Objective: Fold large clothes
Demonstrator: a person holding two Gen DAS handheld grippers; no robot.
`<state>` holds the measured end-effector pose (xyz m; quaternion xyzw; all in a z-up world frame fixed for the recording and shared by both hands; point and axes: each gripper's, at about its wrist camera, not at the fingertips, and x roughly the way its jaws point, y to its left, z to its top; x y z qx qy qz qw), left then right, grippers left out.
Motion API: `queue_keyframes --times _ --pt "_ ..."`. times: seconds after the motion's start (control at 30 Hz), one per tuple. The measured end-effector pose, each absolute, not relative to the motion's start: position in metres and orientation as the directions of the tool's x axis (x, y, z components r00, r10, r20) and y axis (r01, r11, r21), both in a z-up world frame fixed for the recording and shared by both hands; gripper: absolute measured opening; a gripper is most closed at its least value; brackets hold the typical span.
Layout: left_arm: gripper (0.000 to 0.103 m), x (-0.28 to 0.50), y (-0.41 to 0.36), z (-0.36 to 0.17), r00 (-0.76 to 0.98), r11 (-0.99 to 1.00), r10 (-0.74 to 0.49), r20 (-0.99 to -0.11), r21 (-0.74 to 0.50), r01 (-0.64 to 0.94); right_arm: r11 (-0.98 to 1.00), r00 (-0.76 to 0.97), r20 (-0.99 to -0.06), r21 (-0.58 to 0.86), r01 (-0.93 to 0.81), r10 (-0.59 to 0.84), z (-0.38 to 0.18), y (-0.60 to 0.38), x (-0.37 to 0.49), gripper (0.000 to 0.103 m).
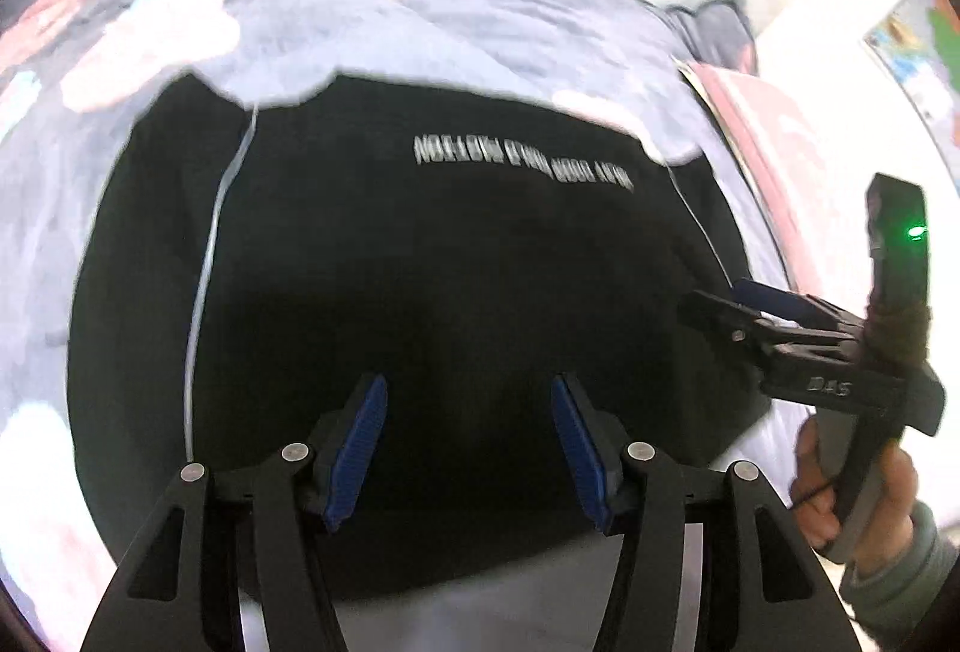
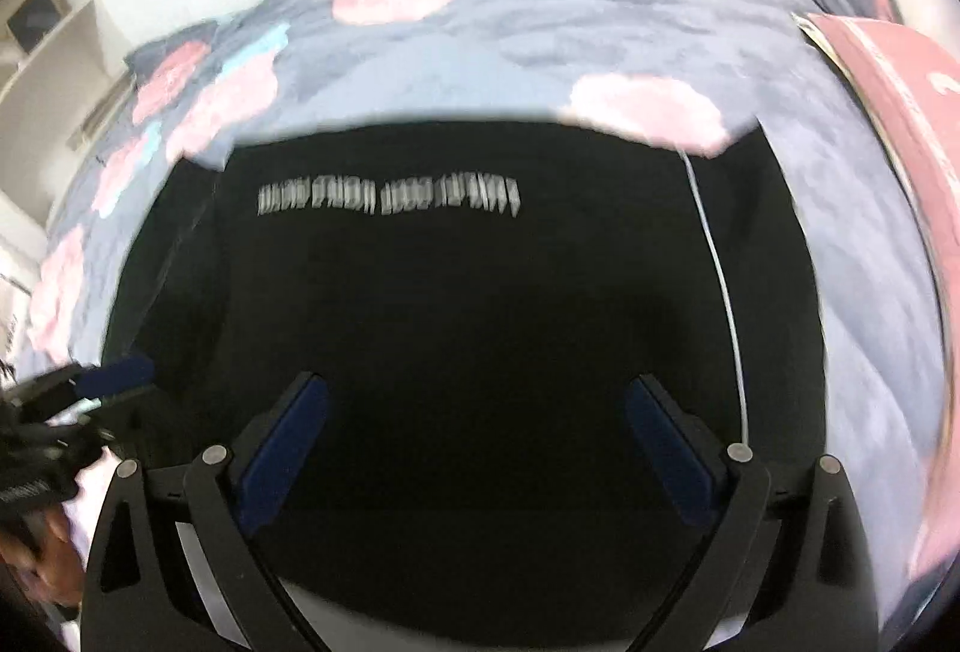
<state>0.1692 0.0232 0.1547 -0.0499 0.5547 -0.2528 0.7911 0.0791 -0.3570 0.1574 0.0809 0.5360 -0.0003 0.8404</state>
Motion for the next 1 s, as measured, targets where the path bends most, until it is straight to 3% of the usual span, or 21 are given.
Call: queue_keyframes --times 0.13,0.23,0.33,0.47,0.63,0.8,1.0 --pt "0.058 0.158 0.034 0.105 0.169 0.900 -0.401 -0.900 -0.352 0.257 0.974 0.297 -0.949 0.156 0.164 0.102 0.109 -0.357 0.053 0.103" --pt "0.058 0.161 0.039 0.074 0.154 0.898 -0.428 -0.890 -0.400 0.187 0.982 0.246 -0.967 0.111 0.156 0.071 0.083 -0.350 0.056 0.103" --pt "0.058 0.160 0.043 0.080 0.154 0.900 -0.426 -0.891 -0.401 0.173 0.987 0.265 -0.963 0.075 0.139 0.036 0.086 -0.346 0.057 0.103" --pt "0.060 0.145 0.052 0.086 0.182 0.875 -0.468 -0.865 -0.425 0.231 0.979 0.294 -0.952 0.135 0.153 0.085 0.091 -0.359 0.047 0.103" --pt "0.060 0.140 0.056 0.093 0.148 0.872 -0.484 -0.863 -0.459 0.170 0.973 0.301 -0.948 0.159 0.168 0.103 0.095 -0.364 0.022 0.103" --pt "0.060 0.124 0.092 0.130 0.273 0.886 -0.463 -0.843 -0.443 0.136 0.959 0.292 -0.939 0.236 0.157 0.183 0.113 -0.380 0.003 0.103" --pt "0.060 0.163 0.147 0.165 0.307 0.926 -0.369 -0.877 -0.374 0.047 0.962 0.384 -0.920 0.169 0.213 0.076 0.154 -0.435 -0.009 0.103"
